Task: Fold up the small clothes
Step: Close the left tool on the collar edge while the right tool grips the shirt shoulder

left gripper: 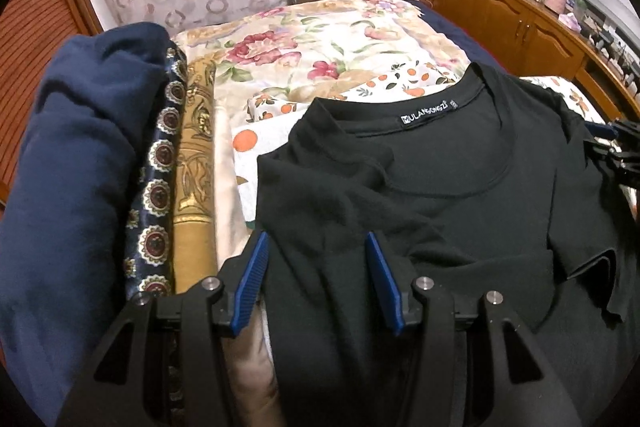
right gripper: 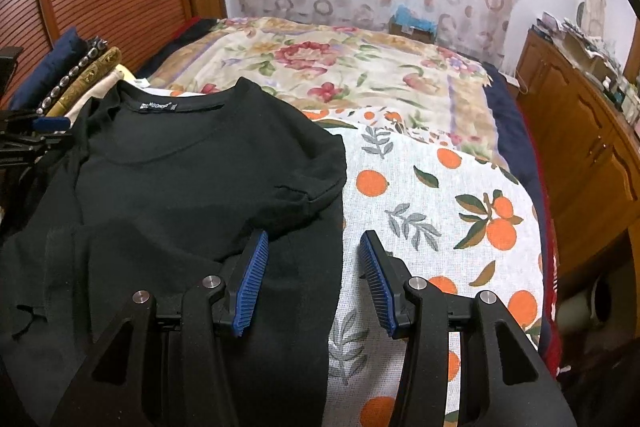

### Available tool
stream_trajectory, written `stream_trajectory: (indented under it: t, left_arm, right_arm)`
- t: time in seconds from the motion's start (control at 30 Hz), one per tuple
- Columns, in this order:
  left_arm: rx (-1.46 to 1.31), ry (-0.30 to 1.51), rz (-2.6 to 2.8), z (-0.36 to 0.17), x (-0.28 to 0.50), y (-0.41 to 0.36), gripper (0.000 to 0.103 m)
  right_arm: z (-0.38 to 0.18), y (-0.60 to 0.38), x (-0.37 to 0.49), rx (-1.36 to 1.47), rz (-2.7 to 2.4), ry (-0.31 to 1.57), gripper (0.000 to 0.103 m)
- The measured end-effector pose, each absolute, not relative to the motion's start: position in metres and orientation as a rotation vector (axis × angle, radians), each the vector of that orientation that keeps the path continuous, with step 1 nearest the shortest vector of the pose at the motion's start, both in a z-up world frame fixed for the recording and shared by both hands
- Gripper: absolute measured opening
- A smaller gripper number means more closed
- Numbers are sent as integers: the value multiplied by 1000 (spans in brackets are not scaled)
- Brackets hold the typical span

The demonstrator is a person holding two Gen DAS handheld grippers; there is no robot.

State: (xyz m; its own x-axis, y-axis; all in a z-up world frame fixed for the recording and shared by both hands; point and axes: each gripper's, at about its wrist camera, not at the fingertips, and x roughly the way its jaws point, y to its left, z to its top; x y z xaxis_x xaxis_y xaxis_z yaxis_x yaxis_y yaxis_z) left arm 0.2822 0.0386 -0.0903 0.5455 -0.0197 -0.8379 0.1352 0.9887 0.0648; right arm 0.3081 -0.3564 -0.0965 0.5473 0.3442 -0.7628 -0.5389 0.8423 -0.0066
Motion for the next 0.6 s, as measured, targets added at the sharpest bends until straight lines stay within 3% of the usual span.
stream_trajectory:
  t: [0.07,0.2,0.6]
  left_arm:
    - [145,993,-106,-92,281,35,51]
    - [149,1016,-154,-93,281,31,6]
    - [144,854,-70,-18,271,87,1]
  right_arm:
    - [-96,-356,308,-256,533,842,48]
    - [-96,-357,315,-254,524,851,48]
    - [-96,-358,322,-246,522,855,49]
